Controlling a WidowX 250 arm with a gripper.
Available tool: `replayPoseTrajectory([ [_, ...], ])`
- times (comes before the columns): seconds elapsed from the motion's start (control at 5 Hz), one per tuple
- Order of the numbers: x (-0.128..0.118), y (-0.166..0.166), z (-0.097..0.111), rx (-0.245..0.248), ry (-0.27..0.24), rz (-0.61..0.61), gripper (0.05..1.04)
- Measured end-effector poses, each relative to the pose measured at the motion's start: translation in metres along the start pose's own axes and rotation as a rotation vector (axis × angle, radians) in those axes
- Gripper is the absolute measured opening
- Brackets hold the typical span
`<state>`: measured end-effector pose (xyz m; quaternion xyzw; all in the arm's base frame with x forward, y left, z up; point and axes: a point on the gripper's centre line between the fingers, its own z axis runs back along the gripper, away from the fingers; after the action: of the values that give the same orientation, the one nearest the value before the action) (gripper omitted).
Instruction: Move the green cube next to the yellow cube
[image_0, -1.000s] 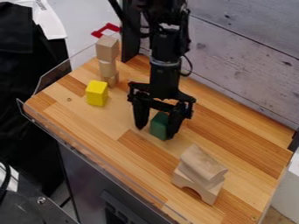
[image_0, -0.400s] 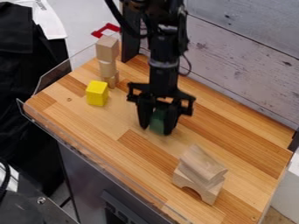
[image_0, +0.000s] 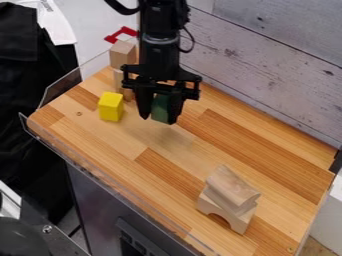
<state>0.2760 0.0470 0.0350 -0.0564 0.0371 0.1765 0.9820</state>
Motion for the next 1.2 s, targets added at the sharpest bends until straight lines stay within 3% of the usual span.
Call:
replayPoseTrajectory([
  [0.6,0.009,0.017,-0.006,-0.011,0.035,0.03,0.546],
  [1.2,0.003,0.033,-0.012,0.01,0.071,0.064,0.546],
])
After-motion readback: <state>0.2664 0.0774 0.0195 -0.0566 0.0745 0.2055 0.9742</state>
